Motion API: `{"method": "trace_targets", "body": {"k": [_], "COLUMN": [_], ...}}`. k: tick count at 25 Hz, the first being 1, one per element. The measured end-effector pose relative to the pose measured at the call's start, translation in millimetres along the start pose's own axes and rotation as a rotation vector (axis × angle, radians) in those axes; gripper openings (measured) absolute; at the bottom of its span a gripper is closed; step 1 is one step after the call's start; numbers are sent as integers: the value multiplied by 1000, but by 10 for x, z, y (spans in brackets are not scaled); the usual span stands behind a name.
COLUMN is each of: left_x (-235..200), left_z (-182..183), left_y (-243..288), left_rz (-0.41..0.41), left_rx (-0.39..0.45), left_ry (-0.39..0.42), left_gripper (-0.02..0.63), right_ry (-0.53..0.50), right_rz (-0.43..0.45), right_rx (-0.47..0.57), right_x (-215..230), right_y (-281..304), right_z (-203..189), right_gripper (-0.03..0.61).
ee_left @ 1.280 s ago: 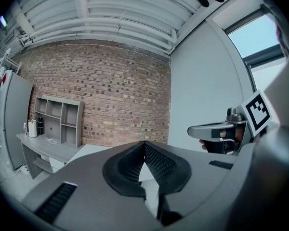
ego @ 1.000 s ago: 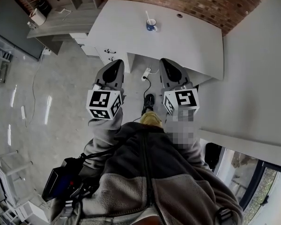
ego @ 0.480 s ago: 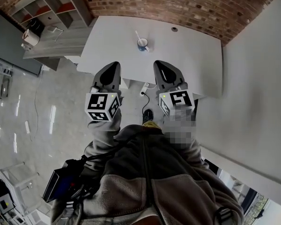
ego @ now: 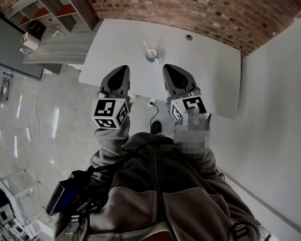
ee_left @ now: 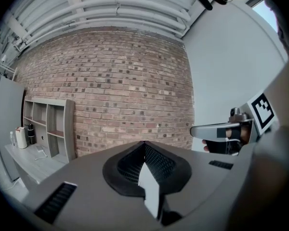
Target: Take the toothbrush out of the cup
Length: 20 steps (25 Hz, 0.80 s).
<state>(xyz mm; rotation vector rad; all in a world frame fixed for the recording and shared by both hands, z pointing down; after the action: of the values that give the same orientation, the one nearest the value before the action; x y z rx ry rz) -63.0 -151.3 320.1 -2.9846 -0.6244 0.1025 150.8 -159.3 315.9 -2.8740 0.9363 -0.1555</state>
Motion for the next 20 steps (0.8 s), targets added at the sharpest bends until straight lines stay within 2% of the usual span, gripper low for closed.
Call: {"method": "trace_targets", "body": {"k": [8,20], "left_x": [-167,-579], "left_z": [-269,-839], "left_y": [119,393], "left_rz": [26,-10], "left_rx": [-42,-160], "left_ry": [-28,-82], "left_gripper": [3,3], "right_ry": [68,0], "right_rz": [26,22], "right_rx": [-74,-240], "right_x": [95,103], "right_y": [327,750], "right_z": [-320,-931], "right_gripper": [0,0]}}
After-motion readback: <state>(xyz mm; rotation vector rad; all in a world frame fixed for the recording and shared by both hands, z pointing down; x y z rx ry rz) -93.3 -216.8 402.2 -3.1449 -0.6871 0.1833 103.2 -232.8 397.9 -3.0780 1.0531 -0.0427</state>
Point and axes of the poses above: the fingertips, and each gripper's own axes: y forward along the fingers, x to its right, z out of its top, the point moved 9 cm from there along -y, backward along the fingers, and after that the axes turned 13 degrees about x, right-handed, at the moved point
